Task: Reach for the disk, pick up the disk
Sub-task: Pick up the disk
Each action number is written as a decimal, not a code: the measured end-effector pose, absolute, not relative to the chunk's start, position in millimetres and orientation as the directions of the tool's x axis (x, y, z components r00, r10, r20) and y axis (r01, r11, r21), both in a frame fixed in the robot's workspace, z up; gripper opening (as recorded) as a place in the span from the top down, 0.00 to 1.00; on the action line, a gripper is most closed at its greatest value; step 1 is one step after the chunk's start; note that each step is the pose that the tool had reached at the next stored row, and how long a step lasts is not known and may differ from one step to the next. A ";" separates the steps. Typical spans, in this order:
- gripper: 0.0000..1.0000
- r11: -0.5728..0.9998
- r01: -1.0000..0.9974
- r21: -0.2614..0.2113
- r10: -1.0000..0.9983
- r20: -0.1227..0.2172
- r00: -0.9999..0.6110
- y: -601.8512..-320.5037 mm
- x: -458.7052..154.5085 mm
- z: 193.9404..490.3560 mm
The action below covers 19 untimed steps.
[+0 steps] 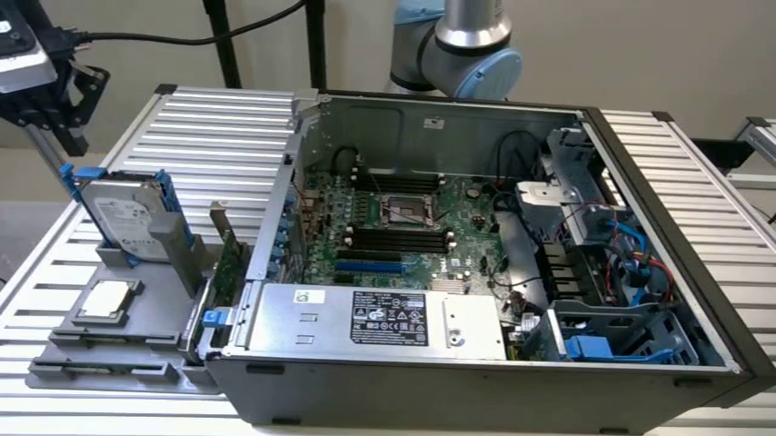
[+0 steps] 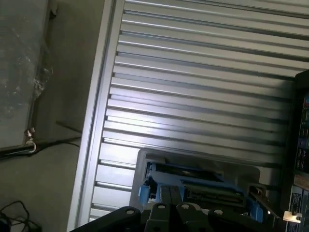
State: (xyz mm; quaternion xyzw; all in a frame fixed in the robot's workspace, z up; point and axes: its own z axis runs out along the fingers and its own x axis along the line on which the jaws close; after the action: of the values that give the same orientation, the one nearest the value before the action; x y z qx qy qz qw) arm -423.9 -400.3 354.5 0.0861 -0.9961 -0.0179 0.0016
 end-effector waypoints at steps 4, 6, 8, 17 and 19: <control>0.89 0.969 -0.245 0.036 -0.245 0.000 -0.970 -400.3 -423.9 354.5; 0.89 0.960 -0.279 0.036 -0.279 0.000 -0.960 -400.3 -423.9 354.5; 0.89 0.949 -0.313 0.036 -0.313 0.000 -0.950 -400.3 -423.9 354.5; 0.89 0.885 -0.464 0.033 -0.464 -0.006 -0.886 -400.3 -423.9 354.7; 0.89 0.868 -0.496 0.033 -0.496 -0.007 -0.868 -400.3 -423.9 354.6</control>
State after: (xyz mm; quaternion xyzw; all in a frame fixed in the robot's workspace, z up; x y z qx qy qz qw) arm -423.9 -400.3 354.6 0.2567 -0.9663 -0.0168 0.0009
